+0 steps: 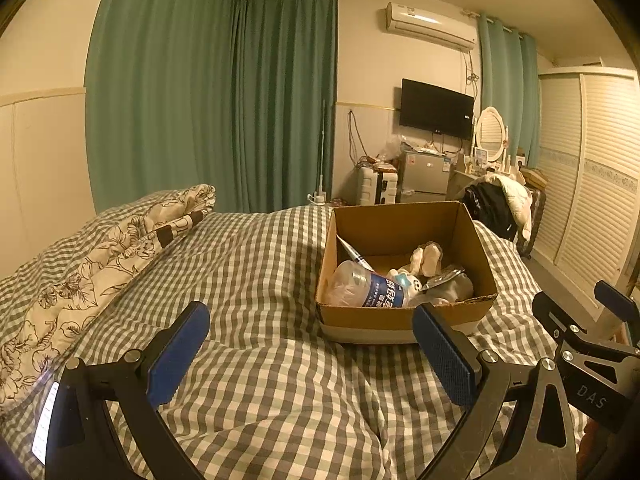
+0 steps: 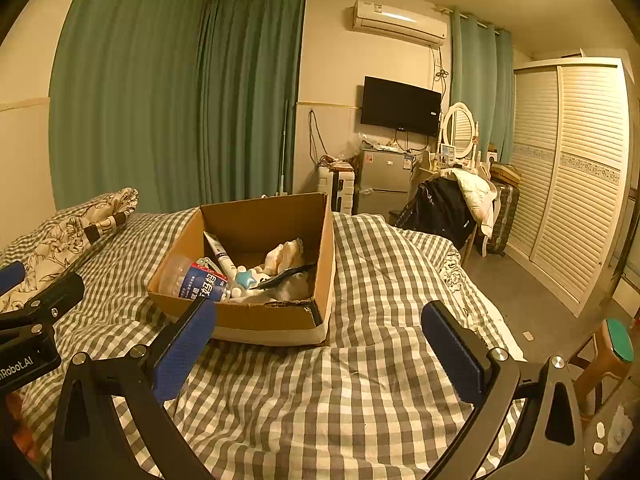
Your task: Organize objects
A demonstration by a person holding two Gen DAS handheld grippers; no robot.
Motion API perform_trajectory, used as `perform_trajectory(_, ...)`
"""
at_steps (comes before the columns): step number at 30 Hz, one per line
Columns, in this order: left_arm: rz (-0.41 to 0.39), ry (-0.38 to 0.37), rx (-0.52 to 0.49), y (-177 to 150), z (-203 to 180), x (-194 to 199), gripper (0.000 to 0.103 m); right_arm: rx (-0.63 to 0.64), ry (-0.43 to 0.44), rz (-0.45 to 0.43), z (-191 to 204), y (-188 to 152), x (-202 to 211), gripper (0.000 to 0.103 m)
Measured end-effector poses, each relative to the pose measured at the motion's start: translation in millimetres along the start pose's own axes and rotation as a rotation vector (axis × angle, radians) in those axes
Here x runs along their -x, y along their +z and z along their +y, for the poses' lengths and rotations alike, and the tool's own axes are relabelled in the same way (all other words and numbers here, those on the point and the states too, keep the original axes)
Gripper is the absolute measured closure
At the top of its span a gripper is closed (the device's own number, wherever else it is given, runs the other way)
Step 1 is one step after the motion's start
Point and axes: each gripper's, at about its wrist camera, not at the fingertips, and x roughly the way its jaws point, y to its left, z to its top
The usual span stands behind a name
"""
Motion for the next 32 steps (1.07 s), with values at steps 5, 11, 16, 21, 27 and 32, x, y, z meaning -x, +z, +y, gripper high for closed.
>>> perform_trajectory(5, 0.001, -0.001, -0.002, -0.2, -0.8, 0.0, 0.000, 0.001, 0.001, 0.003, 0.9, -1.3, -1.2, 0.000)
perform_trajectory(11, 0.003, -0.001, -0.003, -0.5, -1.0, -0.3, 0.000, 0.000, 0.001, 0.003, 1.7, -2.1, -1.9, 0.000)
perform_trajectory(16, 0.004, -0.001, -0.005, -1.0, -0.9, -0.8, 0.000, 0.000, 0.001, 0.006, 2.6, -3.6, -2.3, 0.000)
perform_trajectory(21, 0.004, -0.001, -0.005, -0.8, -1.3, -0.6, 0.000, 0.002, 0.002, 0.008, 3.3, -4.8, -2.7, 0.000)
perform_trajectory(27, 0.008, 0.000, -0.004, -2.6, -0.6, -0.9, 0.000, 0.002, 0.003, 0.009, 3.6, -5.6, -3.1, 0.000)
perform_trajectory(32, 0.004, 0.003, -0.010, -2.6, -0.5, -1.1, 0.000, 0.002, 0.003, 0.009, 3.3, -4.9, -2.9, 0.000)
